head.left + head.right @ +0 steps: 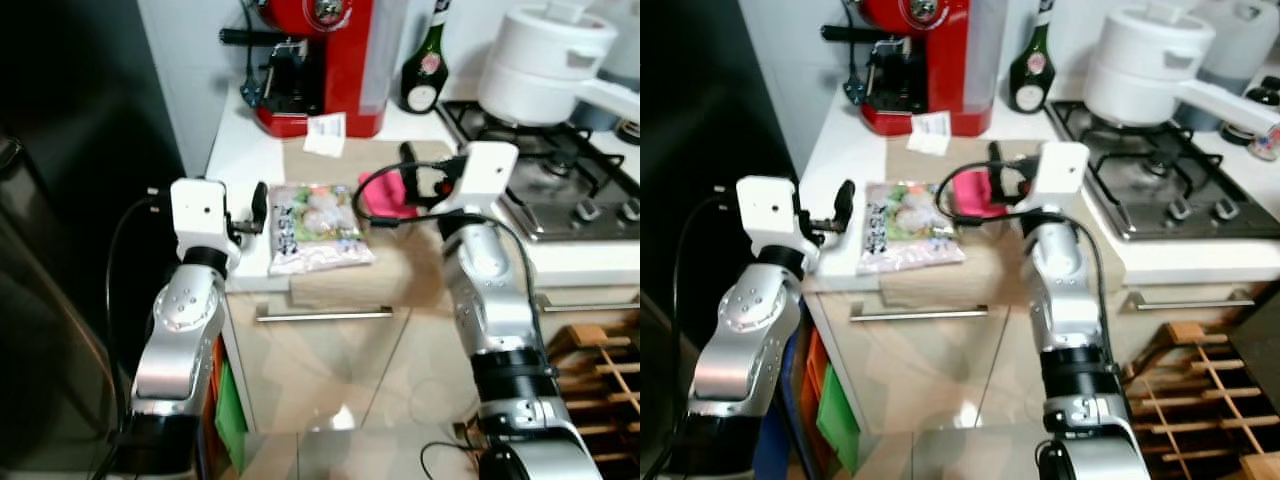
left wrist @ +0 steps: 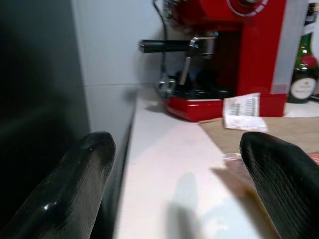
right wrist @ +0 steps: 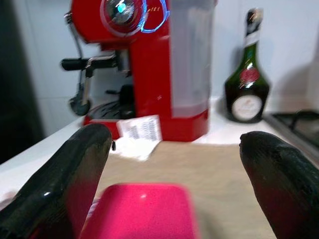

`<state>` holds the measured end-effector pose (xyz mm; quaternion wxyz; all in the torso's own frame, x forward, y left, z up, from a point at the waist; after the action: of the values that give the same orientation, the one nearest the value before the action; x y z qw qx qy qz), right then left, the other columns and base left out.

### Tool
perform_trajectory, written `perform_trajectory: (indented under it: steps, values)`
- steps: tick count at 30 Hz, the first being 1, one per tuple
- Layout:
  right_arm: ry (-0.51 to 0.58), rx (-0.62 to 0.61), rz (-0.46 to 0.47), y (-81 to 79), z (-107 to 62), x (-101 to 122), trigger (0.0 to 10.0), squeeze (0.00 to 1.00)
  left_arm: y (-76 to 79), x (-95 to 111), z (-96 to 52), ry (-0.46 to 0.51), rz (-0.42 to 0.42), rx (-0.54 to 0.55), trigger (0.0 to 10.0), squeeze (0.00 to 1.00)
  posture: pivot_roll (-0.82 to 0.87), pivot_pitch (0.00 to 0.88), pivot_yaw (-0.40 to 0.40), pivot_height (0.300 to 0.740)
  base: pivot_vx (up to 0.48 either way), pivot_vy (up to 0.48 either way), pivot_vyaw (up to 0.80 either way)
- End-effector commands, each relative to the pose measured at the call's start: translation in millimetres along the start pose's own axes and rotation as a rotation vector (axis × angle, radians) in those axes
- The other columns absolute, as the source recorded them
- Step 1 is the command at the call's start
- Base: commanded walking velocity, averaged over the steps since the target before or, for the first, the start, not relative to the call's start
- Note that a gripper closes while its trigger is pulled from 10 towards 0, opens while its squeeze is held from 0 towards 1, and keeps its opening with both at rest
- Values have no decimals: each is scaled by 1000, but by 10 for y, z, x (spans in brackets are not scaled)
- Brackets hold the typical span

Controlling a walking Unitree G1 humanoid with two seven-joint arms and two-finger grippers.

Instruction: Restocking fridge

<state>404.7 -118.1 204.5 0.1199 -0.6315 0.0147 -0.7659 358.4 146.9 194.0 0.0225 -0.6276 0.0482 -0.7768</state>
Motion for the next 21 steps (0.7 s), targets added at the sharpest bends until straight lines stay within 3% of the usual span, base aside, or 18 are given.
perform_trajectory:
  steps: [1,2,3,4,10,15,21]
  values:
    - [3,-20,20,75,-12,82,10000,1000,23,-4,-4,-3,3,-17,10000,0,-72,0,15,740,0,0,0]
    - [-1,-17,25,73,-17,101,10000,141,27,-3,-4,-4,5,-20,10000,0,-71,0,15,740,0,0,0]
    - [-4,-15,29,72,-21,114,10000,141,30,-4,-4,-4,6,-23,10000,0,-70,0,15,740,0,0,0]
    - [-6,-18,29,78,-31,136,10000,0,33,-4,-5,-5,7,-25,10000,0,-70,0,15,740,0,0,0]
    - [-66,-9,10,69,-144,106,10000,0,34,-23,-13,-13,8,-31,10000,0,-79,0,17,740,0,0,0]
    - [-236,93,-35,-118,-285,-279,10000,0,47,-31,-2,-16,18,-23,10000,0,-84,0,20,740,0,0,0]
    - [-249,89,-37,-121,-322,-276,10000,0,16,-32,4,-18,12,-13,10000,0,-83,0,18,740,0,0,0]
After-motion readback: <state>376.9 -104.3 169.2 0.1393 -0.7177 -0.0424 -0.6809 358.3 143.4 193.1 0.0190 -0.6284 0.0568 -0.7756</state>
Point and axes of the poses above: a point about 5 cm out from each wrist's last joint towards the gripper, its own z axis pointing out of the wrist towards the gripper, its own x axis along the axis of the wrist's last joint, y = z × x, the point moved 5 cm from there along z, pointing out of the wrist towards the gripper, and after that the axes turned 3 degrees about z, right-handed, at the moved point
